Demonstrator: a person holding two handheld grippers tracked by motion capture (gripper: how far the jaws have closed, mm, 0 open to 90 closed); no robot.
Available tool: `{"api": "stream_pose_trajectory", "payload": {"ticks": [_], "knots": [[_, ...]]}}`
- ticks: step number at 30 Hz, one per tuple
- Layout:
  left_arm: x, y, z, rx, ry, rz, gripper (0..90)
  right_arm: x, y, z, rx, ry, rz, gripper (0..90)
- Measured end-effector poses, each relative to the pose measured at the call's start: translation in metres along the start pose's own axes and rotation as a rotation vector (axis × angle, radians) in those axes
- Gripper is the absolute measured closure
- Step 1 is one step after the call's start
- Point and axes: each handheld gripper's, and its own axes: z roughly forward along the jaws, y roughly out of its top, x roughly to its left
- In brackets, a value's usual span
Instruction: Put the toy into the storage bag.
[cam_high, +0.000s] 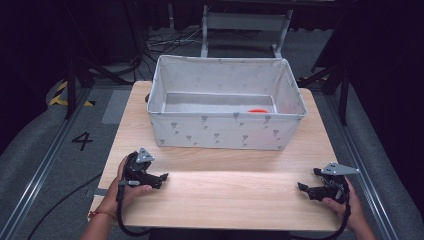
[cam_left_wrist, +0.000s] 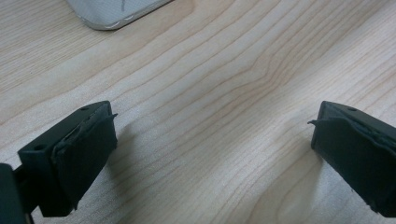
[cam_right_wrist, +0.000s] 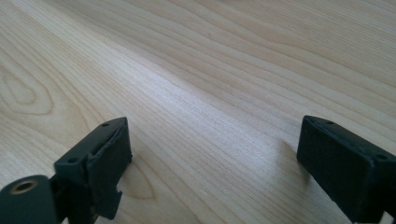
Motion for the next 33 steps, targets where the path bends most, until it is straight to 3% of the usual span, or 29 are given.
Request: {"api": "stream_pose_trajectory", "payload": {"ticks": [33], "knots": [[-0.0004, -0.0001, 0.0002, 0.002, -0.007, -0.008, 0.4, 0.0000, 0.0002, 0.0004, 0.002, -0.003, 0.004, 8.6]]}}
